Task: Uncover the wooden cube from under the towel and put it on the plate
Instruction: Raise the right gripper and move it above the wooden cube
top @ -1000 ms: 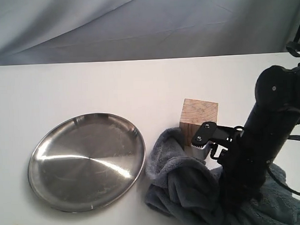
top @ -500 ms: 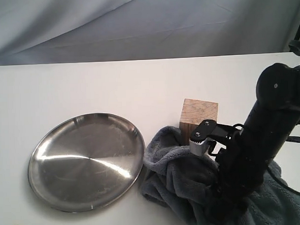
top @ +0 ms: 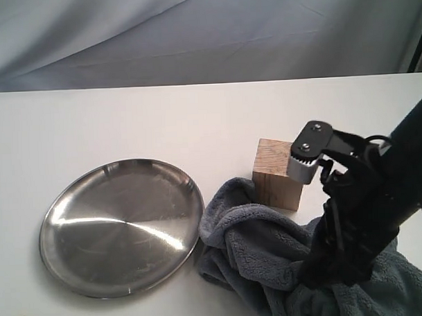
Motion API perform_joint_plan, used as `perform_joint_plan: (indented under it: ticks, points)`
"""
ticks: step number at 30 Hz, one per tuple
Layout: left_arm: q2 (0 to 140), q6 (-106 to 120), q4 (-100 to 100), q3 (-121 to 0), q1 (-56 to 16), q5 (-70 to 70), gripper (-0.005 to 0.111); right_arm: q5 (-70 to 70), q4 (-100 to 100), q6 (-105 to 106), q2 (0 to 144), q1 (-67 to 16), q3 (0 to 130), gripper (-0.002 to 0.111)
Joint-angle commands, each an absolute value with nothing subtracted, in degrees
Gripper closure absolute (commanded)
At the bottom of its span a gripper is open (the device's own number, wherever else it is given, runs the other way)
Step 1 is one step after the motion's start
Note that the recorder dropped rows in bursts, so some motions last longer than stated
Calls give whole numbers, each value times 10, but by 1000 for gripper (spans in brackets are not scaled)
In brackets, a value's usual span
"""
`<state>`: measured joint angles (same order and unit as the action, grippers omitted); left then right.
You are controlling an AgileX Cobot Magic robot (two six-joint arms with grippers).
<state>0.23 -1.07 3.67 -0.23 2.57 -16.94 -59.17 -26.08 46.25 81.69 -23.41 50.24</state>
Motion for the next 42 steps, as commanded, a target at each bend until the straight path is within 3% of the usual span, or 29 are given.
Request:
perform_joint_plan:
  ticks: [1, 4, 7, 17, 22, 41, 42]
  points:
    - [0, -13, 36, 0, 27, -163, 107, -575, -259, 462, 751, -236, 501, 39]
    - [0, -13, 36, 0, 27, -163, 107, -513, -230, 462, 709, -236, 501, 43]
    - [0, -13, 36, 0, 27, -163, 107, -435, -189, 460, 679, -236, 501, 55]
    - [0, -13, 36, 0, 27, -163, 107, -247, -129, 460, 663, -235, 501, 108]
    - [0, -13, 36, 0, 27, -163, 107, -166, -130, 458, 665, -235, 501, 108]
    - [0, -13, 36, 0, 27, -163, 107, -160, -178, 459, 834, -172, 501, 108]
    - [0, -13, 36, 0, 27, -163, 107, -152, -199, 459, 842, -172, 501, 104]
